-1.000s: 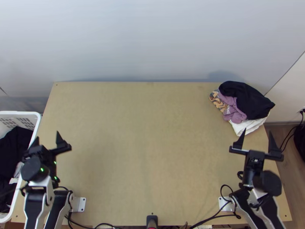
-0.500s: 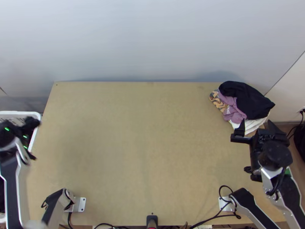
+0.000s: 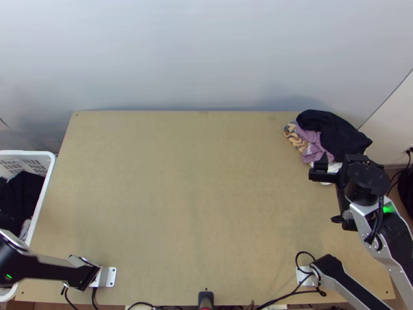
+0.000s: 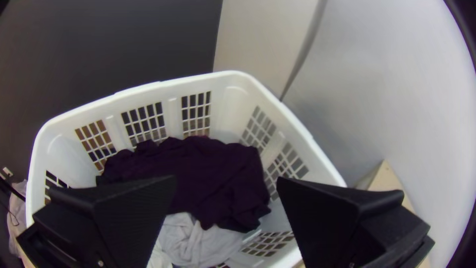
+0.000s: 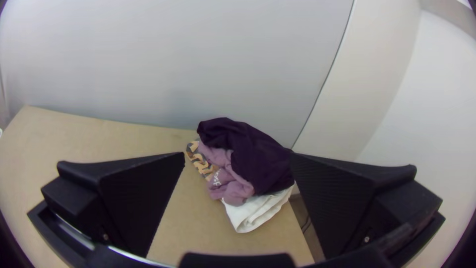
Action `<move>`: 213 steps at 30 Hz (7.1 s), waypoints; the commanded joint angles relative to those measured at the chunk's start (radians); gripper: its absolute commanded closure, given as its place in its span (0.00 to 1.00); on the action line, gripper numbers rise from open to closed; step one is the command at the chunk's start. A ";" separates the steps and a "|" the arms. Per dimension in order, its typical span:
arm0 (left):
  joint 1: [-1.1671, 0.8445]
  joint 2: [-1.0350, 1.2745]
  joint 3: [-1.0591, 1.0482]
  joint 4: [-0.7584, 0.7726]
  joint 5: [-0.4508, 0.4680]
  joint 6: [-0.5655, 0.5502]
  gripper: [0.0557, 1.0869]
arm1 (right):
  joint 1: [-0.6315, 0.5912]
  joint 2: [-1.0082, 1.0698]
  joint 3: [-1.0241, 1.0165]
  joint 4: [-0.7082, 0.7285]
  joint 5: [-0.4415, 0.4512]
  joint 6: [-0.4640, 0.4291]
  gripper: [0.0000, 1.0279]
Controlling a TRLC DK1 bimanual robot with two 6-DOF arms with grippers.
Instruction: Fold the t-shirt
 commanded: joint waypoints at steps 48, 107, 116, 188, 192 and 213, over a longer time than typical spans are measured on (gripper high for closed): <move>0.242 0.915 0.430 0.113 -0.022 -0.013 0.97 | 0.009 0.156 0.010 -0.052 -0.035 0.005 0.08; -1.387 -0.586 0.233 -0.480 0.047 -0.520 0.96 | -0.057 -0.011 0.081 -0.248 -0.037 -0.001 0.05; -1.718 -0.284 0.410 -0.436 -0.033 -0.518 0.96 | -0.080 -0.022 0.053 -0.251 -0.037 0.021 0.05; -1.025 -0.353 0.531 -0.884 -0.012 -0.320 0.05 | 0.417 0.608 0.336 -0.026 -0.176 0.289 0.04; -0.832 -0.389 0.445 -0.882 0.080 -0.320 0.05 | 0.492 0.737 0.417 -0.026 -0.201 0.291 0.04; -0.494 -0.570 0.200 -0.911 0.099 -0.234 0.05 | 0.807 1.420 1.077 -0.046 -0.283 0.321 0.10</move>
